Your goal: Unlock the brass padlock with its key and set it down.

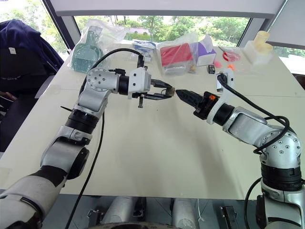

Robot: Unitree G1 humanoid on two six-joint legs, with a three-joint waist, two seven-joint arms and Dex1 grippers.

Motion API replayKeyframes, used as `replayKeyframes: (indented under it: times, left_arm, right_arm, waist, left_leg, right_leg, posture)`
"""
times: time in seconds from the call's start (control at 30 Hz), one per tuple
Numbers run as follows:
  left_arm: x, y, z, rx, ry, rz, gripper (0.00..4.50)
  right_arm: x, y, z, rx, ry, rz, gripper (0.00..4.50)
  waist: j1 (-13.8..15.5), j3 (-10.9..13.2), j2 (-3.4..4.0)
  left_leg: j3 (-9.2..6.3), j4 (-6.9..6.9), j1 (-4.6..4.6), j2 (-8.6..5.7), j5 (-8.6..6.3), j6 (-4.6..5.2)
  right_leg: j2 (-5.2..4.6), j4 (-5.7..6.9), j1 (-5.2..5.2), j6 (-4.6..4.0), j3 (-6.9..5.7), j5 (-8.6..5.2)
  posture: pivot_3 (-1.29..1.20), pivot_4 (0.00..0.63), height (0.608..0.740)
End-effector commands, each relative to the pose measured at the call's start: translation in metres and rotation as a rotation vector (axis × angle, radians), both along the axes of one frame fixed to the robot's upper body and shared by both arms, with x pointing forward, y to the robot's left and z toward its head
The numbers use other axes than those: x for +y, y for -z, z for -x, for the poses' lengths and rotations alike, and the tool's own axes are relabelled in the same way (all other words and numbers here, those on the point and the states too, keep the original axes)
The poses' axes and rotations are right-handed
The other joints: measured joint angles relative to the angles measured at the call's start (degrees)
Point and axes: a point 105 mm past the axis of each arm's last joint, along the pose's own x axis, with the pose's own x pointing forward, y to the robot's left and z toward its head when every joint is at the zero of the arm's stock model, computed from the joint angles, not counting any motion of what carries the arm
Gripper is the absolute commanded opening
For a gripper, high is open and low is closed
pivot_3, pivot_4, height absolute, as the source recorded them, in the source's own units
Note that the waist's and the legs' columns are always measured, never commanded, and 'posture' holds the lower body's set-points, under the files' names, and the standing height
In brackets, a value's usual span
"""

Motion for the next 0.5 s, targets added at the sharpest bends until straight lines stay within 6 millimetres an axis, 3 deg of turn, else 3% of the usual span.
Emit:
replayKeyframes:
  times: [0.03,0.33,0.43,0.47,0.5]
  left_arm:
    - [-0.0039,-0.0127,0.0059,-0.042,0.024,0.03,0.69]
    - [-0.0042,-0.0176,0.0069,-0.059,0.024,0.044,0.69]
    - [-0.0035,-0.0177,0.0068,-0.06,0.021,0.046,0.69]
    - [-0.0034,-0.0178,0.0068,-0.06,0.02,0.046,0.69]
    - [-0.0033,-0.0178,0.0068,-0.06,0.02,0.047,0.69]
  right_arm:
    - [-0.001,-0.0111,0.001,-0.04,0.013,-0.033,1.64]
    - [0.0008,-0.0091,-0.0005,-0.024,0.012,-0.046,1.64]
    - [0.0006,-0.0092,-0.0014,-0.022,0.017,-0.057,0.74]
    - [0.0008,-0.0095,-0.0016,-0.021,0.017,-0.061,0.22]
    - [0.0008,-0.0097,-0.0018,-0.021,0.017,-0.063,0.05]
  waist:
    - [-0.02,0.0,0.0]
    - [-0.05,0.0,0.0]
    - [-0.05,0.0,0.0]
    - [-0.05,0.0,0.0]
    - [-0.05,0.0,0.0]
  left_leg:
    - [0.0,0.0,0.0,0.0,0.0,0.0]
    - [0.0,0.0,0.0,0.0,0.0,0.0]
    - [0.0,0.0,0.0,0.0,0.0,0.0]
    - [-0.01,0.0,0.0,0.0,0.0,0.0]
    - [0.0,0.0,0.0,0.0,0.0,0.0]
  right_leg:
    - [0.0,0.0,0.0,0.0,0.0,0.0]
    - [0.0,0.0,0.0,0.0,0.0,0.0]
    - [0.0,0.0,0.0,0.0,0.0,0.0]
    - [0.0,0.0,0.0,0.0,0.0,0.0]
    - [0.0,0.0,0.0,0.0,0.0,0.0]
  posture:
    - [0.0,0.15,0.74]
    - [0.0,0.15,0.74]
    - [0.0,0.15,0.74]
    - [0.0,0.15,0.74]
    - [0.0,0.15,0.74]
